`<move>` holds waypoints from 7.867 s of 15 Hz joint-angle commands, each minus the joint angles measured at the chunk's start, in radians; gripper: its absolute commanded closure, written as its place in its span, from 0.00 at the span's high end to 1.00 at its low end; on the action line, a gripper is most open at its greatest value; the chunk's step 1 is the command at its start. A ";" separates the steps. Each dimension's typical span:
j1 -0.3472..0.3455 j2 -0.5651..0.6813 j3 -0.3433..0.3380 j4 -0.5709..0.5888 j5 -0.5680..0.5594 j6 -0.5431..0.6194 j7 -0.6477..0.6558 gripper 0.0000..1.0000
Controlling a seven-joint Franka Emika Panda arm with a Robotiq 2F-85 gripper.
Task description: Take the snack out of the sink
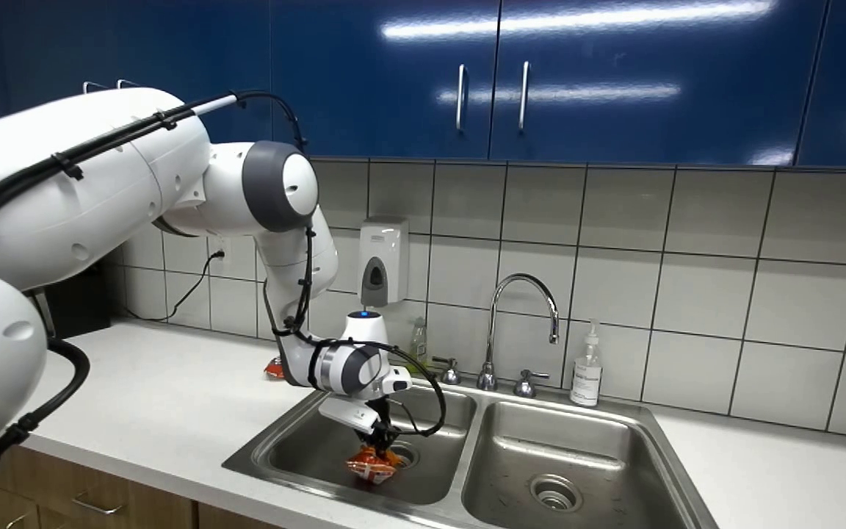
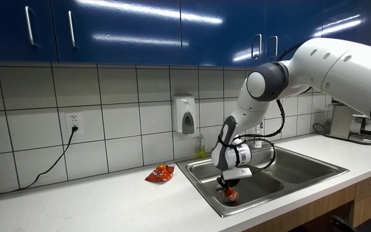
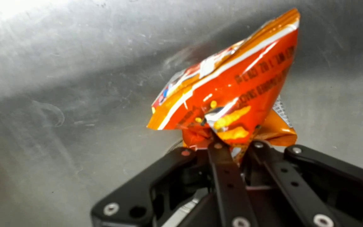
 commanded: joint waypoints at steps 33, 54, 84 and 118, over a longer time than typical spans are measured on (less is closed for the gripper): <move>-0.126 -0.802 0.290 -0.721 -0.013 -0.012 -0.320 0.03; 0.164 -0.651 0.340 -0.672 -0.074 0.039 -0.147 0.03; 0.267 -0.537 0.218 -0.533 -0.156 0.047 -0.019 1.00; 0.027 -1.045 0.246 -0.906 0.101 -0.116 -0.221 1.00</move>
